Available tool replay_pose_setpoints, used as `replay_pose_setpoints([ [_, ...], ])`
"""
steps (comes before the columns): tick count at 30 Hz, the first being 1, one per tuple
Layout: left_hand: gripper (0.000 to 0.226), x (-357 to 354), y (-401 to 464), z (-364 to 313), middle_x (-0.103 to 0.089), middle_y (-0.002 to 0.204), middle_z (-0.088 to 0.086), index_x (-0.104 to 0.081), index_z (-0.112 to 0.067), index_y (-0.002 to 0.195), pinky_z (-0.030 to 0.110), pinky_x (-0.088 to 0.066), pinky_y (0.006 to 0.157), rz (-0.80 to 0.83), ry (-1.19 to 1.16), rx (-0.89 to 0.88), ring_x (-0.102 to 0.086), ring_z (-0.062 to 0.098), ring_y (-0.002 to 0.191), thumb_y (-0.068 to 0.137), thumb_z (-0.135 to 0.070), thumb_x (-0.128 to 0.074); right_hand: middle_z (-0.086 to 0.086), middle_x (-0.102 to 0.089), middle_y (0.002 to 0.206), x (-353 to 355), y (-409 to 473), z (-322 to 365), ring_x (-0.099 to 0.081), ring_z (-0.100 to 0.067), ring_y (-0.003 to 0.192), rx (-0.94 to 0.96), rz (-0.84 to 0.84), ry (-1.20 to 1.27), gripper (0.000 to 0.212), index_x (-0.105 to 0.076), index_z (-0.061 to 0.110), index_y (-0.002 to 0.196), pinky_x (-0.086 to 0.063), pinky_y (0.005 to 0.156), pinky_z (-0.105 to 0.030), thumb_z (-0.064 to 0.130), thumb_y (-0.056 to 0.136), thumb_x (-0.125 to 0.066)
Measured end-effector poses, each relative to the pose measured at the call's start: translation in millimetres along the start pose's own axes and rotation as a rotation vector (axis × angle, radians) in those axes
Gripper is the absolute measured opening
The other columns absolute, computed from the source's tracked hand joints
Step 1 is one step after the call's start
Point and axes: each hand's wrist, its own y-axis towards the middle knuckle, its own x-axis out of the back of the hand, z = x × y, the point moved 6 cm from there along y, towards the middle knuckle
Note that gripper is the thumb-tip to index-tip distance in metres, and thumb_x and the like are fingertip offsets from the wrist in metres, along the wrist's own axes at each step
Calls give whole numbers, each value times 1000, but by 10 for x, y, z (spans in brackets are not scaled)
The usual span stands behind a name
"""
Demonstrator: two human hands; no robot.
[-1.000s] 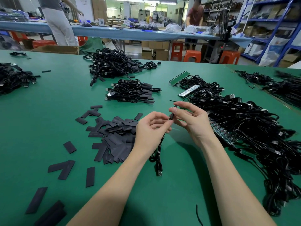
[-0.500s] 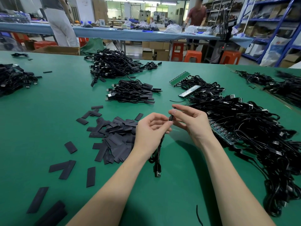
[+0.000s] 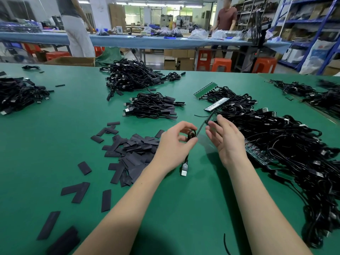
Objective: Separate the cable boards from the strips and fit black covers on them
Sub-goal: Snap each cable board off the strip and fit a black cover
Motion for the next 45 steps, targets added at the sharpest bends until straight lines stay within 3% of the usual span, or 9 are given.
replay_pose_setpoints([
  [2, 22, 83, 100, -82, -68, 92, -20, -72, -28, 100, 12, -51, 78, -26, 89, -42, -67, 4, 77, 85, -13, -75, -10, -76, 95, 10, 34, -64, -71, -20, 71, -18, -19, -108, 20, -63, 15, 103, -61, 69, -28, 34, 98, -65],
  [4, 24, 167, 223, -168, -68, 89, -19, -73, -26, 103, 9, -49, 77, -45, 158, -101, -64, 0, 79, 84, -11, -75, -13, -76, 96, -9, 48, -150, -68, -19, 67, 13, 3, -257, 23, -65, 14, 99, -60, 66, -29, 36, 100, -60],
  [10, 23, 480, 718, -254, -71, 95, 1, -68, -16, 107, 28, -53, 87, 6, 458, -241, -66, 17, 89, 85, -9, -75, 7, -77, 79, -115, -11, -274, -69, -17, 76, 229, 89, -737, 23, -72, 19, 86, -56, 92, -51, 37, 96, -62],
  [18, 24, 781, 1180, 167, -69, 108, 8, -65, -13, 113, 42, -50, 92, 120, 852, -226, -61, 27, 104, 90, -8, -65, 12, -76, 78, -114, -11, -274, -70, -17, 79, 260, 102, -806, 25, -73, 21, 79, -56, 90, -50, 37, 94, -62],
  [24, 27, 893, 1225, 449, -59, 116, 6, -67, -21, 120, 38, -41, 89, 103, 1244, -276, -48, 28, 114, 94, -14, -63, 13, -76, 75, -123, -15, -275, -69, -14, 75, 273, 106, -826, 24, -74, 21, 77, -57, 87, -48, 34, 94, -62],
  [28, 32, 911, 1172, 617, -61, 116, 7, -63, -22, 125, 40, -52, 80, 140, 1231, -154, -61, 33, 103, 96, -10, -57, 14, -76, 74, -127, -19, -275, -68, -11, 72, 270, 109, -850, 24, -74, 21, 78, -58, 87, -47, 34, 94, -61],
  [34, 35, 894, 1107, 718, -61, 107, 12, -42, -13, 132, 47, -54, 77, 126, 1134, -65, -60, 36, 95, 98, -17, -48, 12, -76, 75, -137, -34, -265, -66, -10, 71, 261, 114, -853, 24, -75, 20, 78, -57, 89, -47, 31, 95, -62],
  [39, 21, 883, 1064, 710, -55, 110, 9, -46, -12, 113, 44, -51, 78, 128, 1145, 5, -55, 31, 103, 96, -24, -51, 11, -76, 75, -133, -52, -262, -64, -12, 69, 252, 120, -843, 24, -74, 20, 76, -57, 87, -48, 30, 93, -62],
  [45, 18, 661, 984, 434, -55, 86, -4, -48, -19, 90, 33, -41, 67, -30, 907, -13, -56, 24, 84, 93, -34, -58, 12, -76, 75, -133, -53, -254, -62, -10, 66, 252, 120, -843, 24, -74, 21, 76, -57, 83, -43, 31, 93, -62],
])
